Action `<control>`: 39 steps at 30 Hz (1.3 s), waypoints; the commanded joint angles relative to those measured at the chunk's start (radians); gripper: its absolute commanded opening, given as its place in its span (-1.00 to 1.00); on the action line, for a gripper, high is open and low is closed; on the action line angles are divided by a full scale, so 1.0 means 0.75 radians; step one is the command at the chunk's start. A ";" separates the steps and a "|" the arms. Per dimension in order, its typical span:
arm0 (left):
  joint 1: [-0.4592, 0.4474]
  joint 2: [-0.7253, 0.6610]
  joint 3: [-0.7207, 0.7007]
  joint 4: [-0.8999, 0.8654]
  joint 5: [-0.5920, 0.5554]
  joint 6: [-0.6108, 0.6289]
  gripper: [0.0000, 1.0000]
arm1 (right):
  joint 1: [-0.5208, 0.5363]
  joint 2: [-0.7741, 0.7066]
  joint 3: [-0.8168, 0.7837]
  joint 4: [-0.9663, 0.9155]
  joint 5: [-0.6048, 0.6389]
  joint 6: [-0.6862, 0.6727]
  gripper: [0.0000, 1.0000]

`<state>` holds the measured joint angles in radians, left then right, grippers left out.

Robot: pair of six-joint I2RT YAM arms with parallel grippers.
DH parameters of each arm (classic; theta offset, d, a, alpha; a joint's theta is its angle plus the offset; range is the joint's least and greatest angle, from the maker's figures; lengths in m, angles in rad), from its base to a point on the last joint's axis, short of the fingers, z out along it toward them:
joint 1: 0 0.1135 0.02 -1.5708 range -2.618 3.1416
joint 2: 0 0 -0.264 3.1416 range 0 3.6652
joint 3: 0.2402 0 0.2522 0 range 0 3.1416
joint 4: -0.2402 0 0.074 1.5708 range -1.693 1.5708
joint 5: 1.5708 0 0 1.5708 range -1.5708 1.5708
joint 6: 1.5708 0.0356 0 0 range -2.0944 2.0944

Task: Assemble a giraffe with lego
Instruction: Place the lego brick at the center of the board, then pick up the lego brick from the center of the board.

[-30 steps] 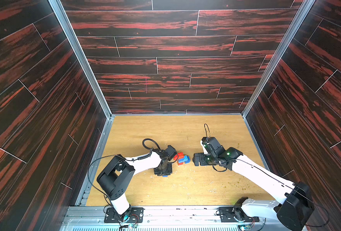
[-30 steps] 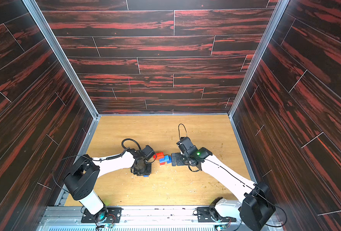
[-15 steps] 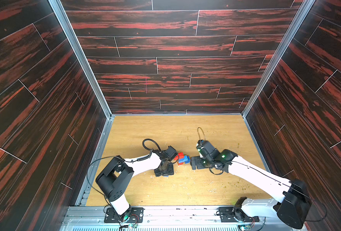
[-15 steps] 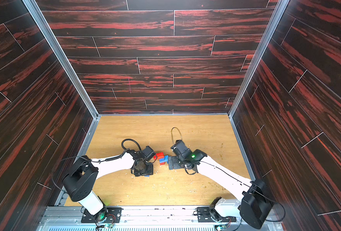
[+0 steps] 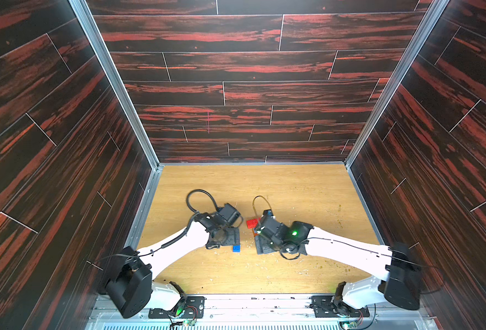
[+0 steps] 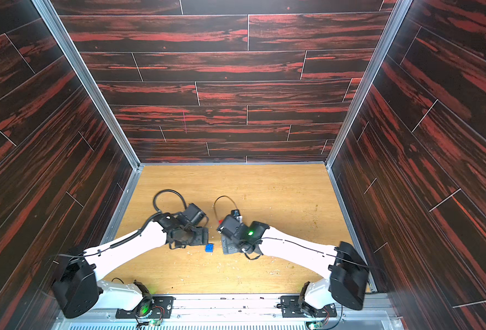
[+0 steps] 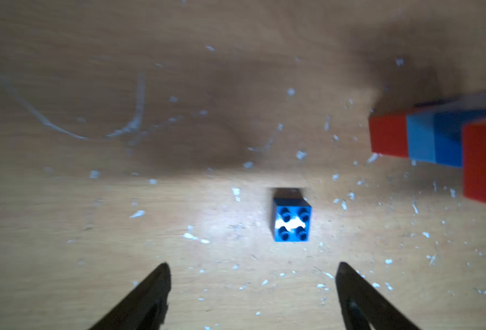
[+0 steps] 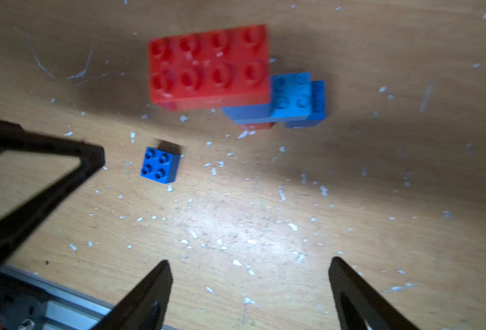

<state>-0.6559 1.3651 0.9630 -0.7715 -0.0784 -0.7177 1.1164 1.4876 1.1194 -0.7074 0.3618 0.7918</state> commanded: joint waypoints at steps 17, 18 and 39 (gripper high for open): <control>0.399 -0.078 0.082 -0.169 -0.085 0.433 1.00 | 0.077 0.480 0.341 0.129 -0.072 0.142 0.74; 0.426 -0.083 0.074 -0.158 -0.070 0.437 1.00 | 0.079 0.501 0.362 0.113 -0.067 0.154 0.73; 0.540 -0.109 0.066 -0.125 0.086 0.450 1.00 | 0.087 0.806 0.616 -0.003 -0.081 0.294 0.39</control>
<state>-0.2562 1.3003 1.0168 -0.8440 -0.0246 -0.3916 1.1763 2.0674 1.5505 -0.6556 0.2955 0.9733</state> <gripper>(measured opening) 0.999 0.699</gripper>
